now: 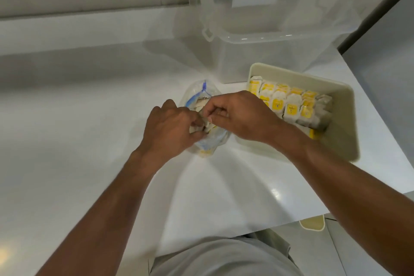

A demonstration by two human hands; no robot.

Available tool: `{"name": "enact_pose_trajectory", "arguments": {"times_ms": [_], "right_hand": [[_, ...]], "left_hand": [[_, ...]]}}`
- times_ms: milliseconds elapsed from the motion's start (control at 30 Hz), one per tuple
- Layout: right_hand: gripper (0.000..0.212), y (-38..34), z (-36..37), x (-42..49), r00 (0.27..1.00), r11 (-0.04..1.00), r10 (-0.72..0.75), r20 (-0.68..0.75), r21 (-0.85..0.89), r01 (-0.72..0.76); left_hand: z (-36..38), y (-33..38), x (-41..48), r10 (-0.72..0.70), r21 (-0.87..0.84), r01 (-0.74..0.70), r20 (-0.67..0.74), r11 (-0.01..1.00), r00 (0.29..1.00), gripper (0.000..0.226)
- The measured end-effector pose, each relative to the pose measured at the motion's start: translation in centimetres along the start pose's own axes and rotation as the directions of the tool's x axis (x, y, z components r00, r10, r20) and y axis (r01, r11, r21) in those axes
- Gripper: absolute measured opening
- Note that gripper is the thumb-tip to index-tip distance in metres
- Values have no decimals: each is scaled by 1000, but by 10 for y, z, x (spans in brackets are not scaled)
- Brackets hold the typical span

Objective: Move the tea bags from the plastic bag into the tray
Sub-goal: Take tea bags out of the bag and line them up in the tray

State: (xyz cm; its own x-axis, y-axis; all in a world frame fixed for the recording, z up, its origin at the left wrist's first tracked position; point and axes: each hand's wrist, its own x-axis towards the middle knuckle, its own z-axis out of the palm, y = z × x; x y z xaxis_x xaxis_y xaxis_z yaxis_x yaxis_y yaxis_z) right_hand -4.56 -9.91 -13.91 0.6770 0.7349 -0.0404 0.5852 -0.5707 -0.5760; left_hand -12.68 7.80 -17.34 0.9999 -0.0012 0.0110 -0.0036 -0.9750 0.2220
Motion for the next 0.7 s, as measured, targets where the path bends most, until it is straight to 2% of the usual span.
{"name": "enact_pose_trajectory", "arguments": {"times_ms": [67, 133, 267, 367, 467, 600, 700], "right_hand": [[17, -4, 11, 5, 998, 974, -42, 48, -222, 51], [22, -3, 18, 7, 997, 926, -43, 68, -372, 65], [25, 2, 21, 12, 980, 747, -19, 200, -648, 147], [25, 2, 19, 17, 977, 718, 56, 205, -689, 103], [28, 3, 22, 23, 984, 729, 71, 166, -682, 63], [31, 1, 26, 28, 990, 799, 105, 95, -601, -27], [31, 2, 31, 34, 985, 824, 138, 102, -564, -57]], "left_hand": [[9, -1, -4, -6, 59, 4, 33, 998, 999, 40], [14, -5, -8, -24, 112, 20, 35, 994, 999, 46], [20, -10, -12, -75, 163, 68, 42, 984, 996, 57], [25, -14, -10, -139, 132, 131, 54, 983, 989, 60], [26, -15, -6, -156, 32, 155, 51, 987, 986, 49], [25, -10, 5, -173, 42, 173, 0, 984, 985, 36], [29, -2, 15, -232, 87, 227, 60, 970, 971, 42]]}}
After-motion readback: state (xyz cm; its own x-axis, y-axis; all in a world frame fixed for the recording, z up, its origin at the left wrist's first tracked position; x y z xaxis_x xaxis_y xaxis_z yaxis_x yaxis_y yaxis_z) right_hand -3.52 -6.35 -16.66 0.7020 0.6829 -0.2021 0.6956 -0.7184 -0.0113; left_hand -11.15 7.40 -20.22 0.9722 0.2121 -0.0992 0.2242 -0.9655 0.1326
